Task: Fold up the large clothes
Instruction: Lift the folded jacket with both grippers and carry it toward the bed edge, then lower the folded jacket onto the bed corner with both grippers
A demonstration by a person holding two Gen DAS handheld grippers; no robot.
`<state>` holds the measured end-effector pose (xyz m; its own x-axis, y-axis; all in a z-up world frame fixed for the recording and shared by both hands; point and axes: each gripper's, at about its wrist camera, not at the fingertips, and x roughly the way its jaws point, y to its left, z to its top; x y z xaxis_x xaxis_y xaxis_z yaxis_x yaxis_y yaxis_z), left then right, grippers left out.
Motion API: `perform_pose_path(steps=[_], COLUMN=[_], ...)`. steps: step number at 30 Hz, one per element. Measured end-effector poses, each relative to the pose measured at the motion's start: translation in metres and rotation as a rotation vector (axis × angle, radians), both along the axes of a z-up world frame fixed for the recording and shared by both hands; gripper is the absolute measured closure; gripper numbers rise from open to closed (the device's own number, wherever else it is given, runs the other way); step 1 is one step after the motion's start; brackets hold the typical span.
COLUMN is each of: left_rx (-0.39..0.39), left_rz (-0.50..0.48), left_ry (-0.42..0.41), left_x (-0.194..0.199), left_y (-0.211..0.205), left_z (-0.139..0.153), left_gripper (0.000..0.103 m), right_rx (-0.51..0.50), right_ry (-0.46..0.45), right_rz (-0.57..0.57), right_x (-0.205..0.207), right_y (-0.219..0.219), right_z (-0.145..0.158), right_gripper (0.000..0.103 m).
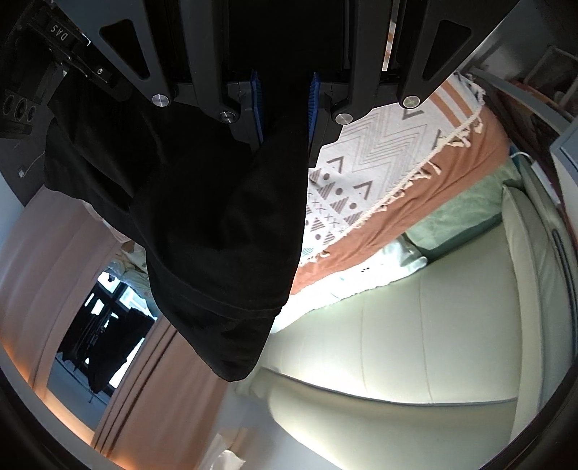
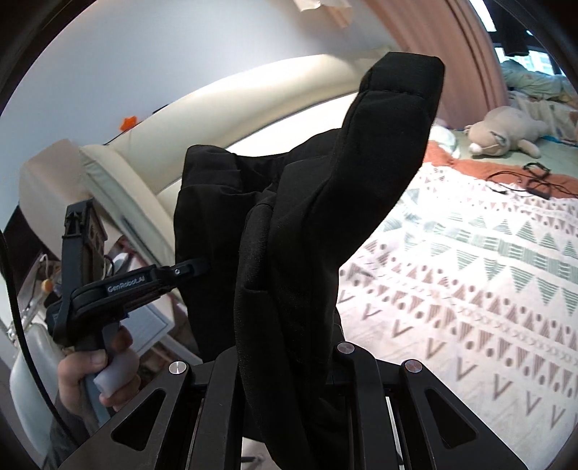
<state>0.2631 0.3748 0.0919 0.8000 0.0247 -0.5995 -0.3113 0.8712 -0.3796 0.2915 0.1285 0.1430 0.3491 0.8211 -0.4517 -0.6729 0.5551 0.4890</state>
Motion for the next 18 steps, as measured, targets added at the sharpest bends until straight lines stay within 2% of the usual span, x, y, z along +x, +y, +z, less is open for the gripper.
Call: perform_pose_path(steps=[3, 10, 15, 18], left_rx=[0.041, 0.157, 0.186, 0.162], left_rz=[0.026, 0.069, 0.09, 0.089], left_ry=[0.027, 0.119, 0.184, 0.222], left_x=[-0.003, -0.003, 0.022, 0.049], left_y=[0.01, 0.032, 0.045, 0.047], left_z=[0.0, 0.004, -0.023, -0.048], left_gripper=[0.083, 0.083, 0.083, 0.083], right_rx=[0.033, 0.122, 0.148, 0.144], right_ry=[0.031, 0.165, 0.263, 0.304], right_rz=[0.055, 0.191, 0.253, 0.263], right_x=[-0.01, -0.008, 0.012, 0.024], right_y=[0.013, 0.025, 0.029, 0.036], right_z=[-0.013, -0.051, -0.089, -0.122], right_gripper=[0.089, 0.089, 0.088, 0.088])
